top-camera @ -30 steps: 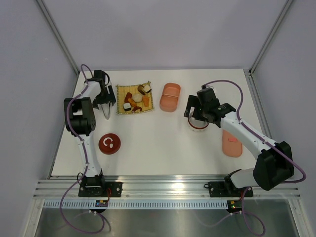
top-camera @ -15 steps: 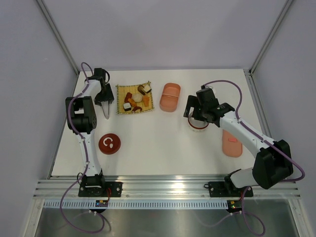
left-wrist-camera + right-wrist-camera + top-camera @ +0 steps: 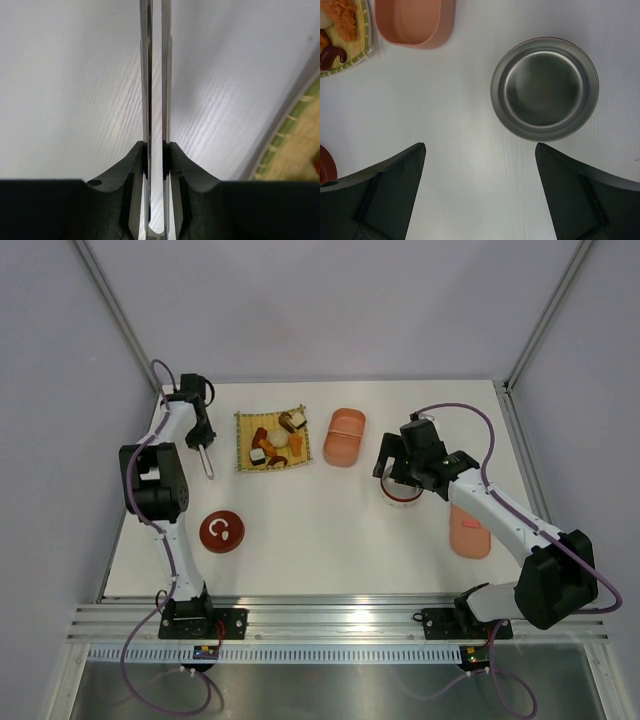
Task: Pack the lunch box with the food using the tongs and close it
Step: Pick up the clamp at the center of the board, then pick up the fake food from the plate.
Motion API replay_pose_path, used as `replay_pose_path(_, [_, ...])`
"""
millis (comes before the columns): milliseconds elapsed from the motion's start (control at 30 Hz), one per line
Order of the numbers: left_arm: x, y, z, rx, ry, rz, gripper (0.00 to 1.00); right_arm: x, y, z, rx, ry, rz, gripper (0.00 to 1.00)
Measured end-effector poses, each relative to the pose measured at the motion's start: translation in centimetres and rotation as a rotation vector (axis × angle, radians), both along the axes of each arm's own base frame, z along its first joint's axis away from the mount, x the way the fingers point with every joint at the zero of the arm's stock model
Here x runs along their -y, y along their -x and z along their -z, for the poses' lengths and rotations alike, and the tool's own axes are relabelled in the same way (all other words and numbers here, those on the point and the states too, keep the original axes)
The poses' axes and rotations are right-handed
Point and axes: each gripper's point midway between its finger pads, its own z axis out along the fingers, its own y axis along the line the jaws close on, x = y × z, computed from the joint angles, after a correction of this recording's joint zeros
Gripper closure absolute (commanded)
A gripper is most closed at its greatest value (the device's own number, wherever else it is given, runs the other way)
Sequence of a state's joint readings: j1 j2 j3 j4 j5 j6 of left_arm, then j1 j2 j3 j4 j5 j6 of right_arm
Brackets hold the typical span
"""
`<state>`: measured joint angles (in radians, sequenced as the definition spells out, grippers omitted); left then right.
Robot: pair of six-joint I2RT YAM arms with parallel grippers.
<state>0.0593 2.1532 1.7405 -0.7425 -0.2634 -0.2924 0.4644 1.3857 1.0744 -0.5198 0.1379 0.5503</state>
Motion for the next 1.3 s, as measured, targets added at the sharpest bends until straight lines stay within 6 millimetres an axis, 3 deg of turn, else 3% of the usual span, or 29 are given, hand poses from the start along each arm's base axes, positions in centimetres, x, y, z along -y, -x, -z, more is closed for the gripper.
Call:
replay_pose_path(200, [1.8, 1.3, -9.7, 0.191, 0.016, 0.04, 0.68, 0.4, 0.5, -1.5, 0.044, -0.021, 0.012, 0.0])
replay_pose_path(300, [4.3, 2.0, -13.6, 0.262, 0.021, 0.099, 0.64, 0.8, 0.5, -2.1, 0.066, -0.019, 0.027, 0.01])
replay_pose_path(367, [6.9, 2.8, -14.9, 0.278, 0.026, 0.163, 0.58, 1.1, 0.8, -2.4, 0.078, -0.019, 0.034, 0.01])
replay_pose_path(500, [12.2, 5.7, -13.8, 0.211, 0.036, 0.3, 0.51, 1.7, 0.9, -3.5, 0.115, -0.016, 0.053, 0.0])
replay_pose_path(600, [14.8, 8.0, -12.2, 0.138, 0.051, 0.375, 0.5, 2.2, 0.8, -3.9, 0.135, -0.001, 0.071, 0.0])
replay_pose_path(700, [15.7, 9.7, -11.6, 0.091, 0.068, 0.408, 0.49, 2.6, 0.6, -3.9, 0.142, 0.017, 0.087, 0.0])
replay_pose_path(967, [16.8, 10.3, -13.6, 0.143, 0.088, 0.433, 0.49, 3.2, 0.5, -3.9, 0.15, 0.038, 0.11, 0.0])
replay_pose_path(1300, [21.3, 11.3, -13.6, 0.153, 0.154, 0.519, 0.51, 3.7, 1.2, -4.1, 0.143, 0.049, 0.118, 0.0])
